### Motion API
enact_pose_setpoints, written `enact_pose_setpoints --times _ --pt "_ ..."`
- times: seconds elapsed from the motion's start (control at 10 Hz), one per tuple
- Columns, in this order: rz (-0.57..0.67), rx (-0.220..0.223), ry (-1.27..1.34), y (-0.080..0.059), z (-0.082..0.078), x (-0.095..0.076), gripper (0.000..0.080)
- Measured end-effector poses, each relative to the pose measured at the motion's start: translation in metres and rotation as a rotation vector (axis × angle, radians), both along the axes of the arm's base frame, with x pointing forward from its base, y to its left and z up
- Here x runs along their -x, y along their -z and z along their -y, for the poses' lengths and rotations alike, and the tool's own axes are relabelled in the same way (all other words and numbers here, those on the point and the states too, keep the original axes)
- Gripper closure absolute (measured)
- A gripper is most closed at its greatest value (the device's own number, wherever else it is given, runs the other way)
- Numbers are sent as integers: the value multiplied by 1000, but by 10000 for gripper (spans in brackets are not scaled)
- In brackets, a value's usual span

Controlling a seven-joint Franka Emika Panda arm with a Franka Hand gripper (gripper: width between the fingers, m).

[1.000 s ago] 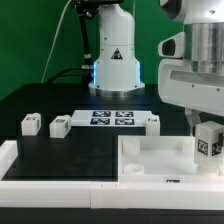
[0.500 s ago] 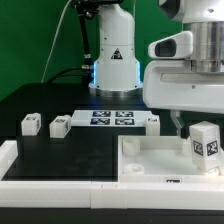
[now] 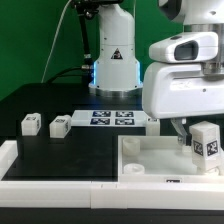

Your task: Assemble one leg

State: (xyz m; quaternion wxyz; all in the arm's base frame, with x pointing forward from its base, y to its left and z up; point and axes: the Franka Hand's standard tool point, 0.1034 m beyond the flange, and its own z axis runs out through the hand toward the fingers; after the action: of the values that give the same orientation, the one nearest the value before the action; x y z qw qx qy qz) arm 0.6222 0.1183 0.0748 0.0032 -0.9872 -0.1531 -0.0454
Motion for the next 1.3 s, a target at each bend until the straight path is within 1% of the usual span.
enact_pose_setpoints --times 0.1,0.2,0.3,0.4,0.5,0.7,0.8,1.0,1.2,1.3 --pt "0 1 -5 0 0 0 150" --pt "-1 1 -4 1 0 0 252" --pt "-1 1 -4 1 0 0 388" --pt "-2 -5 32 1 0 0 388" --pt "-2 -6 44 1 0 0 509" --pt "-5 -35 343 2 -2 0 509" --pt "-10 -60 541 2 -1 0 509" --pt "-14 -87 857 3 -3 0 509" --pt "-11 -100 1167 4 -4 1 509" --pt "-10 -107 1253 4 -4 1 509"
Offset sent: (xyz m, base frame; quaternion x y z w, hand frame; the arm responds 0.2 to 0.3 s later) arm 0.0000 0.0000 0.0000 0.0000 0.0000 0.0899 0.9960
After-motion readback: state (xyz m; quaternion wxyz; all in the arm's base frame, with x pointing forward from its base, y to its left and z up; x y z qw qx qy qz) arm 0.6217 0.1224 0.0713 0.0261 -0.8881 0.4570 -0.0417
